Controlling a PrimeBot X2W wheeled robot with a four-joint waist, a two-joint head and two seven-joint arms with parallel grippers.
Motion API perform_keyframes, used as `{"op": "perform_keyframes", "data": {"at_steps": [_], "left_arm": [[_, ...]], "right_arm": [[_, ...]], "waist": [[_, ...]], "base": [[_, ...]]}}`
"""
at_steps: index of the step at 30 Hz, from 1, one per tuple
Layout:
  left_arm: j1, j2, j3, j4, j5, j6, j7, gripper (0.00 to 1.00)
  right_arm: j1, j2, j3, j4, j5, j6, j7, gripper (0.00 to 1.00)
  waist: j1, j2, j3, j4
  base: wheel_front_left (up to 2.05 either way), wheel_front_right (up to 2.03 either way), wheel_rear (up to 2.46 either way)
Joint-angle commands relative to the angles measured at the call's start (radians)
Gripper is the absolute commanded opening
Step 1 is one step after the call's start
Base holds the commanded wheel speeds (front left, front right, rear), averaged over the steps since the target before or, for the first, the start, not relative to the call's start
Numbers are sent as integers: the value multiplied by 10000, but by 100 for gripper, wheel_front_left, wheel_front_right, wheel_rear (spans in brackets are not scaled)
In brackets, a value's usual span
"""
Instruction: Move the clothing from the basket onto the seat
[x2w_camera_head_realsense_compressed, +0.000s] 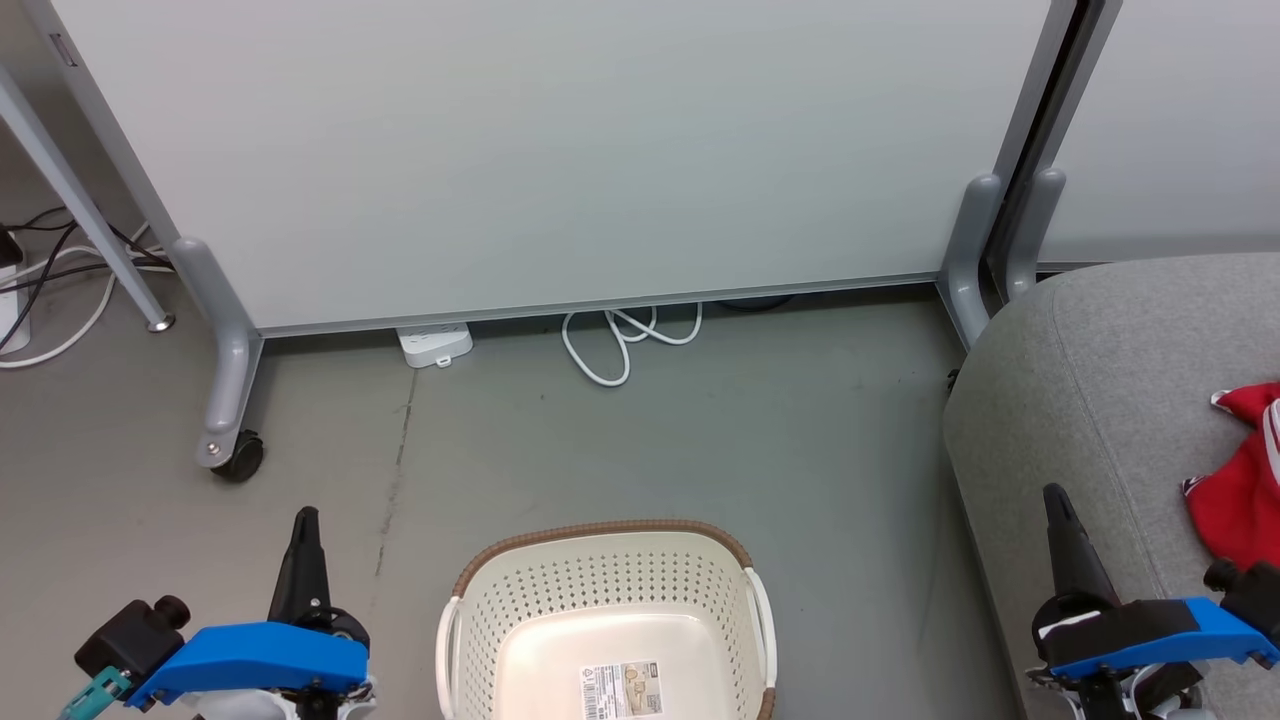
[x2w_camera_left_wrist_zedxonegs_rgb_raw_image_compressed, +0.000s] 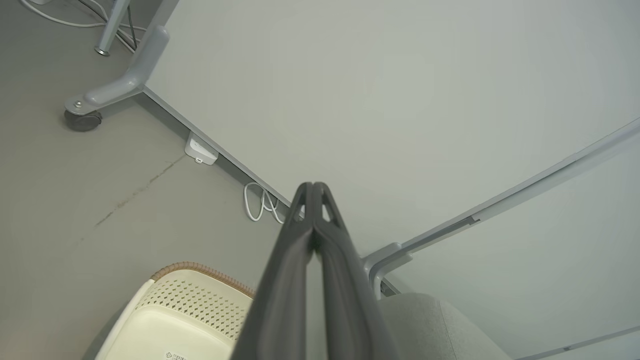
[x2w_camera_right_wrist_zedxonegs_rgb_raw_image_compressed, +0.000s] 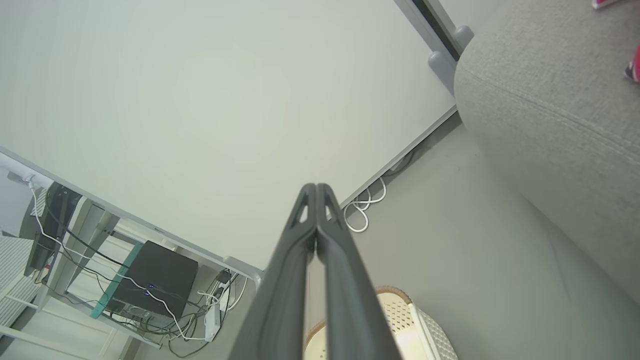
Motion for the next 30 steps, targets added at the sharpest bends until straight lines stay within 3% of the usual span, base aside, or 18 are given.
{"op": "perform_keyframes", "data": {"at_steps": [1,30], "left_arm": [[-272,24,83,-165,-229,-35,44,0],[-362,28,412,-399,-3398,-58,880,0]], "right_arm": [[-148,1,-32,-161,265,3,54,0],[-173,43,-221,-423,3491,3,892,0]], "waist": [[0,0,-2,-7],[0,0,-56,-268]], "base": [[0,0,0],[0,0,0]]}}
